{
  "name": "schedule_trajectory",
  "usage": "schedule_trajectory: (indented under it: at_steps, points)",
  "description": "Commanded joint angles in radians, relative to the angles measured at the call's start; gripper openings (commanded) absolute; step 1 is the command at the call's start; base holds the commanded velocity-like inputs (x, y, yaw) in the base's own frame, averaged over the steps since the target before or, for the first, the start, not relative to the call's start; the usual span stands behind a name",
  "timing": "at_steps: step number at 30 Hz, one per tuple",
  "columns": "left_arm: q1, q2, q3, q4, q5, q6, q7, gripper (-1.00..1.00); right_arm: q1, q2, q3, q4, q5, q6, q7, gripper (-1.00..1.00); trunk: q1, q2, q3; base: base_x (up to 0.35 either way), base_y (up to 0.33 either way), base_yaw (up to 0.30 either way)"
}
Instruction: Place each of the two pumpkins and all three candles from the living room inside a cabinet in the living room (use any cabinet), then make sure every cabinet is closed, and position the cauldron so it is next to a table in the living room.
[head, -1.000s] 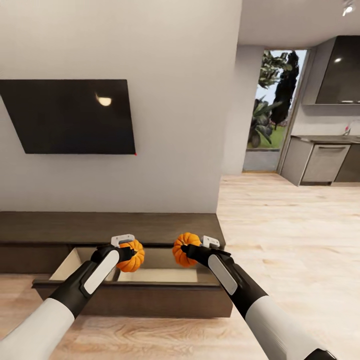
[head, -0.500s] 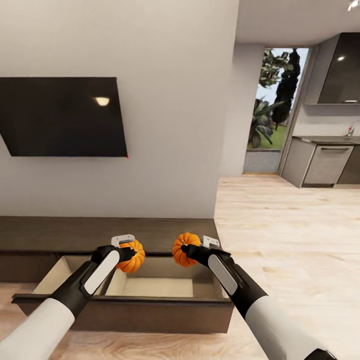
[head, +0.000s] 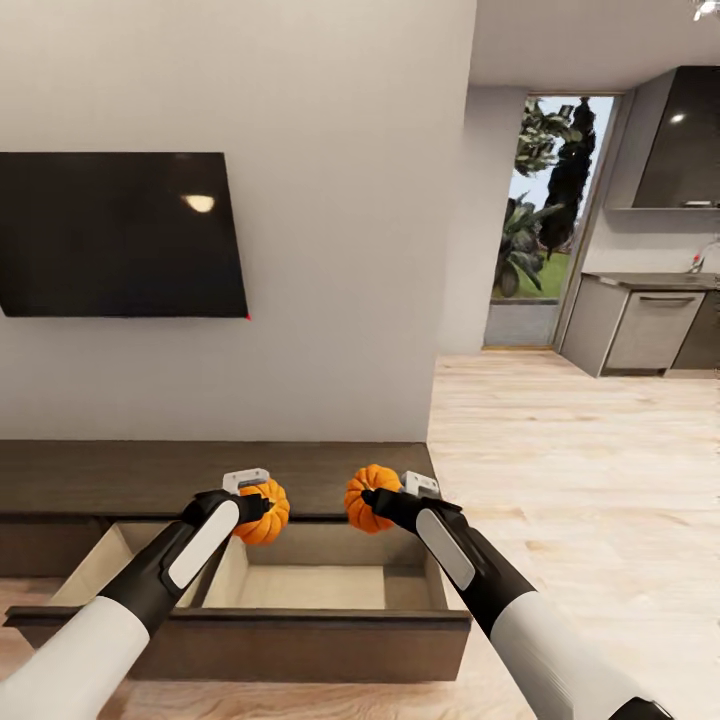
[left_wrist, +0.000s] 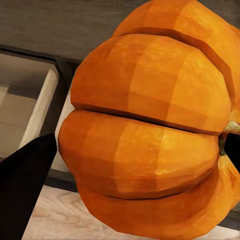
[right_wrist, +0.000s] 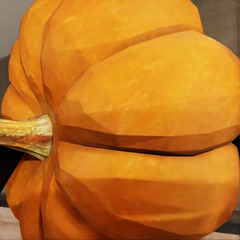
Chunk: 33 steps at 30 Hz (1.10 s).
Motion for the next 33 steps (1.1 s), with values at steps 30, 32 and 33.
schedule_trajectory:
  at_steps: [30, 32, 33]
  points:
    - [-0.001, 0.002, -0.002, -0.003, 0.011, -0.001, 0.013, -1.00, -0.001, 0.001, 0.004, -0.001, -0.015, 0.000, -0.007, -1.00, 0.008, -0.015, 0.000, 0.067, 0.003, -0.050]
    - [-0.001, 0.002, -0.002, -0.003, 0.011, -0.001, 0.013, -1.00, -0.001, 0.002, 0.004, -0.001, -0.015, 0.000, -0.007, -1.00, 0.015, -0.029, -0.007, 0.001, 0.000, 0.000]
    - [-0.001, 0.002, -0.002, -0.004, 0.011, -0.001, 0.013, -1.00, -0.001, 0.003, 0.004, -0.001, -0.014, 0.000, -0.007, -1.00, 0.019, -0.036, -0.010, 0.000, 0.000, 0.000]
